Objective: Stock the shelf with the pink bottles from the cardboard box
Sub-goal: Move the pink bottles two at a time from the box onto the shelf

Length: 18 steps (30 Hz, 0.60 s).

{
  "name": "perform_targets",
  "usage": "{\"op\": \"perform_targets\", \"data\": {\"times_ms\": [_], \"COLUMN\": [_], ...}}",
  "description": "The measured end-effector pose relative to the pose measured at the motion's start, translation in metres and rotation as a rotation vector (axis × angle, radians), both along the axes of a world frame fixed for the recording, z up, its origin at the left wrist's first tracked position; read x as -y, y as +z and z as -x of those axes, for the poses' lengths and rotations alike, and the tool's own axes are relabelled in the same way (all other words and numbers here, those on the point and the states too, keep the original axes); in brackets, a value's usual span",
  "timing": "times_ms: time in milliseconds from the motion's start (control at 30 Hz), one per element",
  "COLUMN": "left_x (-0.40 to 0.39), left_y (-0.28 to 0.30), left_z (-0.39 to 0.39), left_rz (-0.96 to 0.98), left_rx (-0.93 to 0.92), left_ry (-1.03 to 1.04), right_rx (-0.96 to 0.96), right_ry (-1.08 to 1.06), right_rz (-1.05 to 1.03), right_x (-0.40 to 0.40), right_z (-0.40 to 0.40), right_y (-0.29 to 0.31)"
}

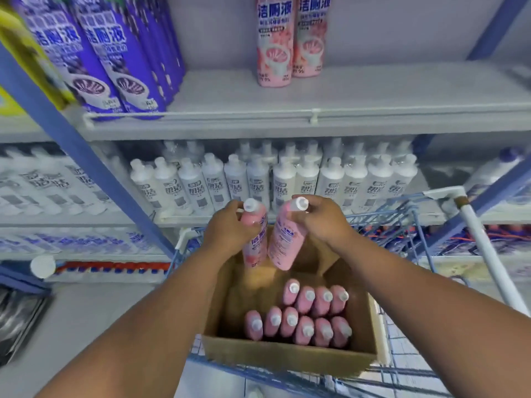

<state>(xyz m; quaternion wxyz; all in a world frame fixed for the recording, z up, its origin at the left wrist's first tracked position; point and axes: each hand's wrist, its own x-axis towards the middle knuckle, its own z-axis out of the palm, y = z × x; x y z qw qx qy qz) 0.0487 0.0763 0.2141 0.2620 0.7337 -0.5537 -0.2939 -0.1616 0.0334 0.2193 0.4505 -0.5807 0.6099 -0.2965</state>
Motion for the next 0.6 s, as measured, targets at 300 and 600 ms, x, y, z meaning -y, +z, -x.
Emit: {"op": "perform_targets", "data": {"times_ms": [300,600], "left_x": [0.03,0.066], "left_y": [0.161,0.283], "left_z": [0.023,0.047], "left_rz": [0.327,0.56], "left_rx": [-0.05,0.006], "left_ry": [0.079,0.238], "right_rx": [0.222,0.288], "right_ry": [0.087,0.106], "right_rz": [0.22,0.41], "right_x": [0.021,0.076], "right_z": [0.023,0.048], "right_y": [0.158,0.283]}}
